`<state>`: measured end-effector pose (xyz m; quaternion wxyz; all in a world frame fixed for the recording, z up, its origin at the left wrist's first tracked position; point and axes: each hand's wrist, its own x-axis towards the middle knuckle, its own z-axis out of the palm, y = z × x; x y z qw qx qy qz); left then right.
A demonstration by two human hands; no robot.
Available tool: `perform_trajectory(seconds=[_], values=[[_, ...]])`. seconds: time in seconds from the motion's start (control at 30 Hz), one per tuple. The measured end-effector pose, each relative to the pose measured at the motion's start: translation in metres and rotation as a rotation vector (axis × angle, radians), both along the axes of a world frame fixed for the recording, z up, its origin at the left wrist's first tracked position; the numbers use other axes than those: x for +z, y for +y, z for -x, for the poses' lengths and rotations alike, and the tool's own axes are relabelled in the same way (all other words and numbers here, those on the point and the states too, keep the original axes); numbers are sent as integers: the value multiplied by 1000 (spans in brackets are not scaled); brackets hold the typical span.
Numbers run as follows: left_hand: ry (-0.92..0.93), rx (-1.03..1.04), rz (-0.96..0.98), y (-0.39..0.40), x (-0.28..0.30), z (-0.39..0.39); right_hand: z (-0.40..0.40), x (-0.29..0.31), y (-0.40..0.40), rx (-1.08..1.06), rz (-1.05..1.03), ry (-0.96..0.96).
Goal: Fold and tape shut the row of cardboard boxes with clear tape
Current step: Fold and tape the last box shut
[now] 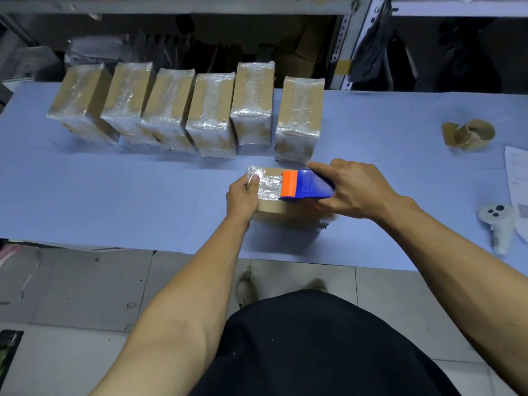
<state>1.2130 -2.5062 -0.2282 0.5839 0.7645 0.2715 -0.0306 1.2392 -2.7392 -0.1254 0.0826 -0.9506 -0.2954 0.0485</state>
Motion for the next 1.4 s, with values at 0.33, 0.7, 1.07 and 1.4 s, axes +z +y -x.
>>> perform_trajectory(seconds=[0.33, 0.7, 1.07, 1.4], values=[[-6, 37, -38, -2, 2, -3, 8, -31, -82, -183, -78, 77], [-41, -516, -976, -47, 25, -16, 2, -50, -88, -229, -149, 71], [104, -696, -990, -95, 11, -26, 2, -62, -95, -221, -219, 142], [95, -653, -959, -98, 16, -23, 12, -71, -160, -260, -183, 258]])
